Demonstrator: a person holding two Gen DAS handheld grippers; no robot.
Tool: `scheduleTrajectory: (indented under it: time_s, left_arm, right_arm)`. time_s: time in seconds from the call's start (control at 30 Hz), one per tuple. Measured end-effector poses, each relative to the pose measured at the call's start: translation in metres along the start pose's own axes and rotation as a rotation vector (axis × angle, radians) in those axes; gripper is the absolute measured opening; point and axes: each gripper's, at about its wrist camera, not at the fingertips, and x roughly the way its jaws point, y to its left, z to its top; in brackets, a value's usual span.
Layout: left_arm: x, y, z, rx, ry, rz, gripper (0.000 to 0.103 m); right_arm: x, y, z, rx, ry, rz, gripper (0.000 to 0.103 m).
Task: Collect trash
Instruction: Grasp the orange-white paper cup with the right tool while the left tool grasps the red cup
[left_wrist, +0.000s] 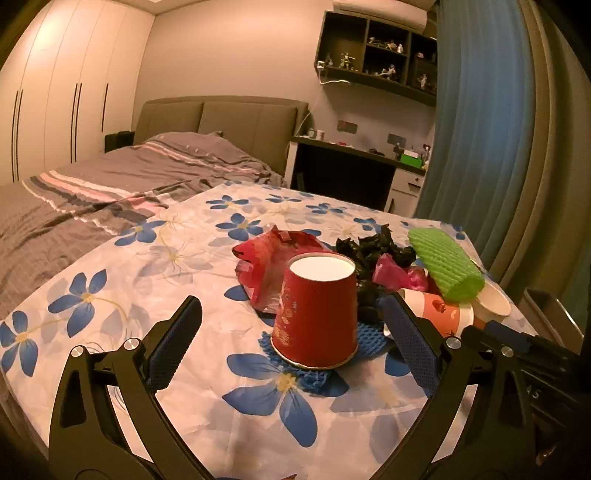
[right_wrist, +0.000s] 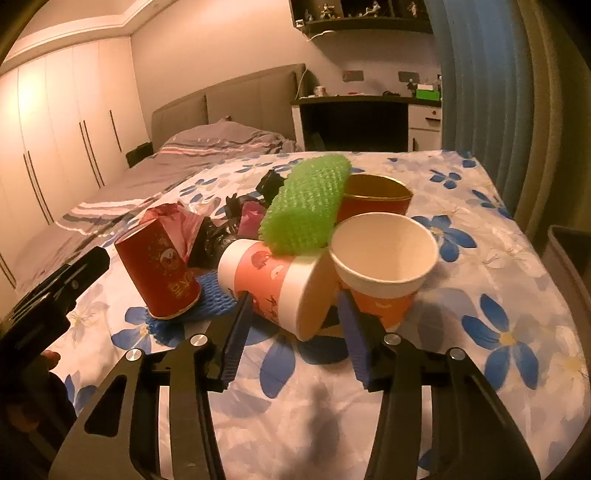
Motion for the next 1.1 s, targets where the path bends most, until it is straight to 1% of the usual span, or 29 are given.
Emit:
scheduleTrajectory:
  time_s: [0.13,0.23,0.3,0.33,0.4,0.43,0.5,0.6,0.8,1.0,1.1]
  left_arm:
    - [0.000,0.001,0.000,0.001,0.000,0.001,0.097]
    - [0.001,0.002,0.001,0.000,0.001,0.001,0.097]
    - [0.002,0.003,0.001,0.001,0.003,0.003,0.097]
    - [0.003,0.004,0.001,0.001,0.004,0.002,0.097]
    - [0.005,0.005,0.001,0.001,0.010,-0.002,0.097]
    - [0.006,0.006,0.001,0.001,0.012,-0.003,0.097]
    - [0.009,0.005,0.001,0.005,0.016,-0.006,0.097]
    - [0.012,0.002,0.001,0.010,0.024,-0.013,0.097]
    - [0.018,-0.003,0.001,0.012,0.042,-0.032,0.097]
    - [0.029,-0.008,0.003,0.024,0.062,-0.044,0.092]
    - [0.038,-0.008,0.003,0.008,0.096,-0.058,0.089]
  right_arm:
    - [0.010,-0.001,0.002,0.008,0.025,0.026,0.044]
    - [0.015,0.000,0.003,0.006,0.035,0.055,0.038]
    - [0.017,0.002,0.003,0.002,0.041,0.079,0.030]
    - [0.019,0.002,0.003,0.002,0.045,0.093,0.028]
    - [0.019,0.002,0.002,0.001,0.051,0.116,0.017]
    - [0.019,0.003,0.001,-0.001,0.052,0.121,0.016]
    - [0.018,0.004,0.000,-0.005,0.050,0.145,0.010]
    - [0.013,0.007,-0.001,-0.019,0.044,0.174,0.004]
    - [-0.005,0.010,-0.006,-0.040,0.027,0.198,0.004]
    - [-0.030,0.005,-0.014,-0.063,-0.002,0.181,0.004]
    - [-0.043,0.000,-0.017,-0.065,-0.020,0.170,0.004]
